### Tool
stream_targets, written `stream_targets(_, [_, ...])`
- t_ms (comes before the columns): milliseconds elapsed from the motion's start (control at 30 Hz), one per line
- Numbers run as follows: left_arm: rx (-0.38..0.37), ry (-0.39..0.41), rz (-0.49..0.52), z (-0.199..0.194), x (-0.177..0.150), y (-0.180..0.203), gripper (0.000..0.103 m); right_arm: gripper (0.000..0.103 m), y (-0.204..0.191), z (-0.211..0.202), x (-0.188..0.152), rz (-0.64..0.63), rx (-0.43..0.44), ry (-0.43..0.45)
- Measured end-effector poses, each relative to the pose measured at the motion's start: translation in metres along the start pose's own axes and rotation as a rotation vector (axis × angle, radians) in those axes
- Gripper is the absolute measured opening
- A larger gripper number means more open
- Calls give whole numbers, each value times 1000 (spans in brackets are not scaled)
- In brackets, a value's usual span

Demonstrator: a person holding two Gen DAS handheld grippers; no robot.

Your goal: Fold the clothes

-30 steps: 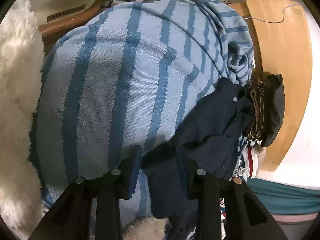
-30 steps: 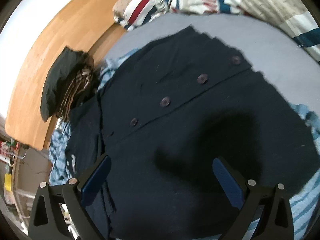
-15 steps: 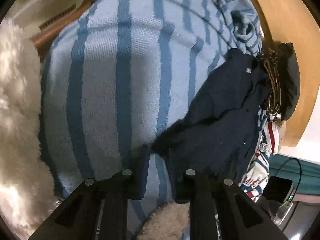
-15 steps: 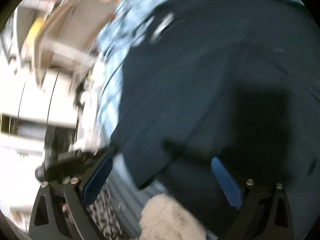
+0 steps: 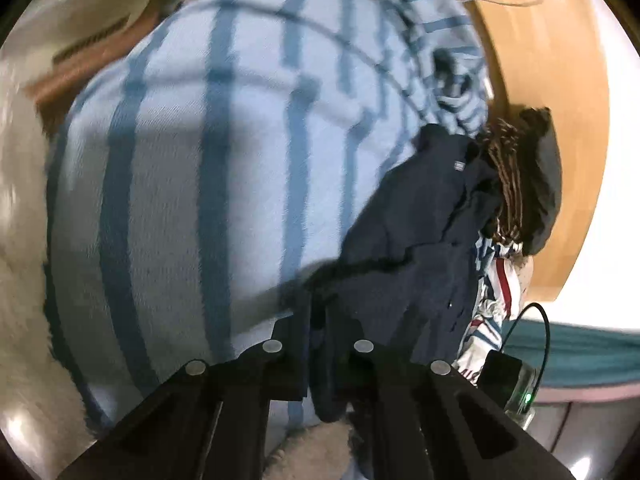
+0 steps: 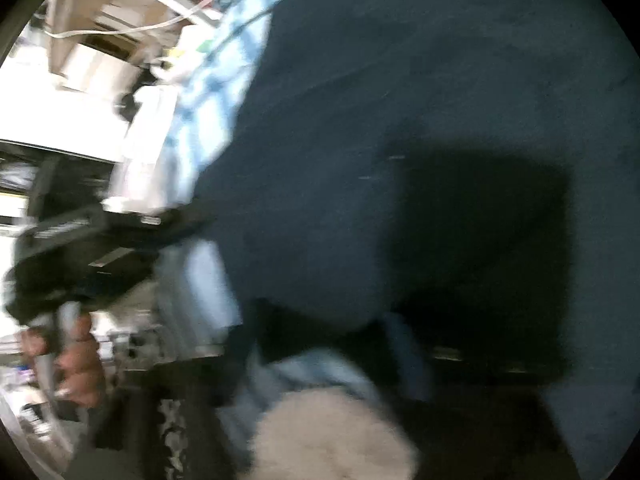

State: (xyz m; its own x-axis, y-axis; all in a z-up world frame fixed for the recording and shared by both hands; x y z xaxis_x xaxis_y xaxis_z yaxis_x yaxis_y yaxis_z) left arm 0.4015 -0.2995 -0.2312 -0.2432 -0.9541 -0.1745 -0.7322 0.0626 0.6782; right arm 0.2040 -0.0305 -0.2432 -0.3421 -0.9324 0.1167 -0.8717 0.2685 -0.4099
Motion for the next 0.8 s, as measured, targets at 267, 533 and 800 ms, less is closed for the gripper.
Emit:
stream_targets(267, [22,36,131,-3,-3,20,5,27,-9,-12,-6,-85,-17,-4])
stream_targets(533, [-93,-34,21,-1,0,28,5,71,-62,-25,15,-406,-132,81])
stream_targets(800, [-62,-23,55,-5,-5,39,5,26,-57,-1,22,-525,-399,4])
Point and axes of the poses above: each gripper's, at about its wrist camera, not at the fingertips, and z roughly the way its jaws point, y to its right, x to its top, the point moved 8 cm from there along z, roughly the way its jaws point, and after that the axes turned 11 degrees about -z, right-handed, at the moved point
